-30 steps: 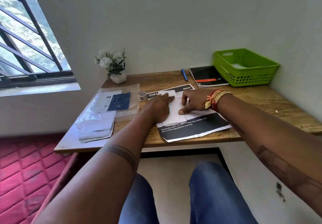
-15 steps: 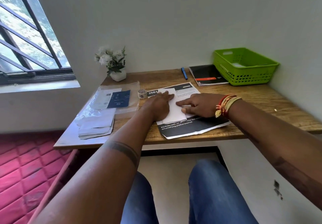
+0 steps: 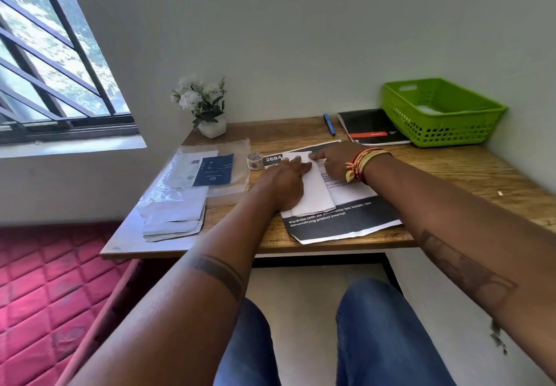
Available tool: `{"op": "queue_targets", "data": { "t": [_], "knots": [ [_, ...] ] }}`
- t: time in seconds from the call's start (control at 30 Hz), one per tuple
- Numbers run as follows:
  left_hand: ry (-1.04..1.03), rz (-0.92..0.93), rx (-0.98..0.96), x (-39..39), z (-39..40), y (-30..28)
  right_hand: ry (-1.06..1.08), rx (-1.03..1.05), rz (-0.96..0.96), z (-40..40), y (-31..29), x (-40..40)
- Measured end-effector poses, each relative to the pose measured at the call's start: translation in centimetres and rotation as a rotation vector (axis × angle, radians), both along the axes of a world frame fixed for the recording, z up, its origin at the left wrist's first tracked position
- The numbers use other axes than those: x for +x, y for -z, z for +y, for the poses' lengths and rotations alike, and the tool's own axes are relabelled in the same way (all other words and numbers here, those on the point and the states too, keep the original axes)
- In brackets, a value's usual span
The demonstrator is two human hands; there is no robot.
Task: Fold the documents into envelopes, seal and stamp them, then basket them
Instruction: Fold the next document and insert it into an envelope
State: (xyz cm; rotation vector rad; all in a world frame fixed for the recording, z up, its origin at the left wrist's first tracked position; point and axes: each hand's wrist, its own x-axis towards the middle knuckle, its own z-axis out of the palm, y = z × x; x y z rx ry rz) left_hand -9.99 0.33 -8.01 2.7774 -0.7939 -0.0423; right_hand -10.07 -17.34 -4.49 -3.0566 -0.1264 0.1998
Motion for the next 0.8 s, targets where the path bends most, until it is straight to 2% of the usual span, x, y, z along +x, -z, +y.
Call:
{"op": "queue_targets", "data": {
  "t": [0.2,0.47,0.8],
  "knots": [
    [0.001,0.003,-0.010,0.1,0.0,0.2,0.050,0.057,0.002,0.9,-0.2,1.4],
    [0.006,-0.014,-0.029,0.3,0.1,0.4,0.041,0.083,-0.124,-0.4,0.9,0.3],
    [-0.006,-0.010,-0.033,0.4,0.0,0.5,0.021,0.154,0.071,-1.8,-0.2,-5.2]
  ]
}}
